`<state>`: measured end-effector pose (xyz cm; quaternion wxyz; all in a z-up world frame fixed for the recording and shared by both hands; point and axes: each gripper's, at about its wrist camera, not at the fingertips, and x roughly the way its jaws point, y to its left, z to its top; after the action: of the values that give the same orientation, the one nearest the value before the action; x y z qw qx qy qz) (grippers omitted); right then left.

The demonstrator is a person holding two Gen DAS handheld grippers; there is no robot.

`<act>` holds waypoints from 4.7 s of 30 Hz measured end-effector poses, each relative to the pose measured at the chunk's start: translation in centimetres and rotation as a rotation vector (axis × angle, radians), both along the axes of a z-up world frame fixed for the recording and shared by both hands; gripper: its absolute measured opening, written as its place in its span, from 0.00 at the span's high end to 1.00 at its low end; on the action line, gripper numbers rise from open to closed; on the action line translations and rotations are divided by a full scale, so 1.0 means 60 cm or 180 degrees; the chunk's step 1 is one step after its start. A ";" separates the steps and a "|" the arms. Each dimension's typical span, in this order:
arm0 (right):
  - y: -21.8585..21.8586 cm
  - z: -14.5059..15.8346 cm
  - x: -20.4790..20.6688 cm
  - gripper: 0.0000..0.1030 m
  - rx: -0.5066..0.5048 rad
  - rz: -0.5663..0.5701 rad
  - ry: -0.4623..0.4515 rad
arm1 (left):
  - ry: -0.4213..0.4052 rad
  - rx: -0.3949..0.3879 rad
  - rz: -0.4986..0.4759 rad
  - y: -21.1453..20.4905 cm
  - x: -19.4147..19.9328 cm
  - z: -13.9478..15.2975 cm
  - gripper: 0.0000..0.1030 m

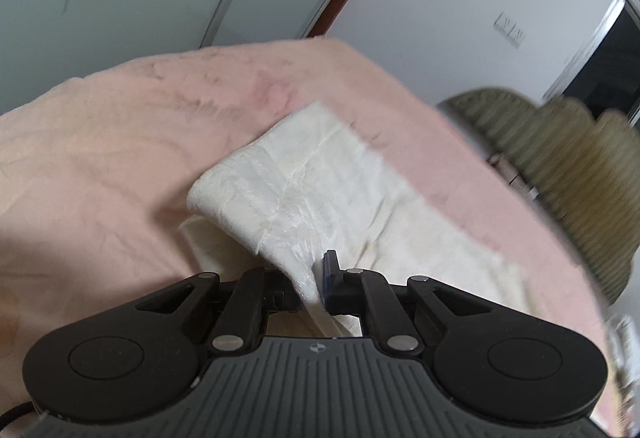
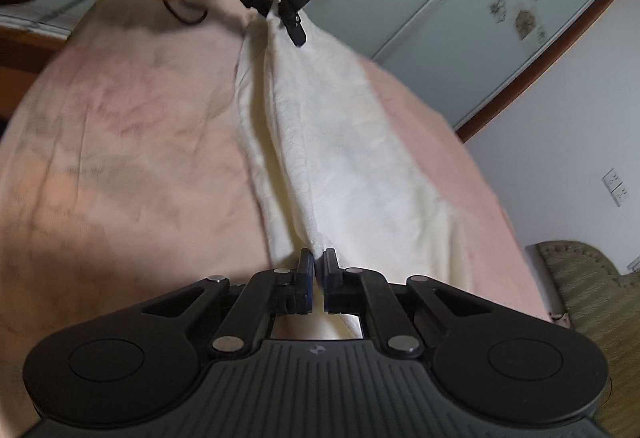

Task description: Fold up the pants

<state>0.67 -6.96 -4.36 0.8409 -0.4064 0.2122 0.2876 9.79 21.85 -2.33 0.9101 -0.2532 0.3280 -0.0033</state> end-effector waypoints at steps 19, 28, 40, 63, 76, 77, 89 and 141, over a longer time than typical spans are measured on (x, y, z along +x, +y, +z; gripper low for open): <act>-0.027 0.028 -0.051 0.88 0.0440 -0.0270 -0.0052 | -0.0400 0.0948 0.0878 -0.070 -0.088 0.110 0.45; -0.243 0.046 -0.049 0.88 0.0994 -0.1917 0.0233 | -0.0705 0.0986 -0.1274 -0.275 -0.086 0.100 0.42; -0.233 0.048 -0.070 0.38 0.0374 -0.1748 -0.0285 | -0.1466 0.2201 -0.3171 -0.518 -0.168 0.009 0.43; -0.149 0.003 -0.069 0.93 -0.0802 -0.0560 0.0067 | -0.1536 0.2423 -0.3749 -0.528 -0.193 -0.055 0.86; -0.318 0.058 -0.026 0.66 0.0895 -0.1943 0.0242 | -0.1512 0.2067 -0.3922 -0.535 -0.170 -0.071 0.88; -0.346 0.056 -0.028 0.64 0.1075 -0.2227 0.0214 | -0.1509 0.2030 -0.3943 -0.534 -0.167 -0.071 0.87; -0.483 0.079 0.004 0.59 0.2132 -0.3570 0.0104 | -0.1296 0.1515 -0.4032 -0.525 -0.131 -0.075 0.87; -0.745 -0.060 -0.138 0.88 0.5740 -0.4324 0.0365 | -0.1446 0.2078 -0.4085 -0.690 -0.177 -0.078 0.61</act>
<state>-7.60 -51.69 -7.93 0.7984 0.5620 0.1424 -0.1627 -0.85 -19.52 -7.01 0.8036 0.2769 0.1997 -0.4875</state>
